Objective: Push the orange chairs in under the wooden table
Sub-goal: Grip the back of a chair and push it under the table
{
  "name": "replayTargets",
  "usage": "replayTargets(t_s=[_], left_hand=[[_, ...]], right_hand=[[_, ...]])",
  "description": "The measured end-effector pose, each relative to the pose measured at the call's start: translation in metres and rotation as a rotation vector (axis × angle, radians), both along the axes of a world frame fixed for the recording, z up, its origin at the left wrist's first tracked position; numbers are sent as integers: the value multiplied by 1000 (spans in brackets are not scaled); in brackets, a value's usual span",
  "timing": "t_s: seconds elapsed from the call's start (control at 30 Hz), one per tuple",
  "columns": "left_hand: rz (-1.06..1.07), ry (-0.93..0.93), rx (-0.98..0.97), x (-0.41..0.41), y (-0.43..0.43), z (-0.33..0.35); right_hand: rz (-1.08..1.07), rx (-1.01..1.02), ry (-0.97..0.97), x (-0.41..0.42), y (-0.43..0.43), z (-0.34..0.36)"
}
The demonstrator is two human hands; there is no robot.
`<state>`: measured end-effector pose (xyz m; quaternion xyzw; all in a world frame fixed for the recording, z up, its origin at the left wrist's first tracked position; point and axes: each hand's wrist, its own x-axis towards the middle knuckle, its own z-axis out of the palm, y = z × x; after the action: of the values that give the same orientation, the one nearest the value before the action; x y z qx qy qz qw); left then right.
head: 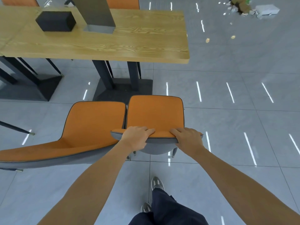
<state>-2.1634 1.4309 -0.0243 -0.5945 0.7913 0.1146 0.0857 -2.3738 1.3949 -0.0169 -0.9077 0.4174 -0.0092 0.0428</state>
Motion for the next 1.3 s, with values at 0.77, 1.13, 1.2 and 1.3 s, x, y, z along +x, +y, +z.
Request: replayTargets(t_s=[0.77,1.13,1.2,1.3], left_hand=[[36,38,-17,32,-161,-15],[14,10,67,49,-152,2],[36,-54,108,64,-144,5],[76,-111,116,91,-128,9]], right_hand=[[-75,85,6,33,-166,-21],[-227,209,166,51,-157,-6],[-287,238,188,60,-151,-2],[-341,258,201,81,-137,3]])
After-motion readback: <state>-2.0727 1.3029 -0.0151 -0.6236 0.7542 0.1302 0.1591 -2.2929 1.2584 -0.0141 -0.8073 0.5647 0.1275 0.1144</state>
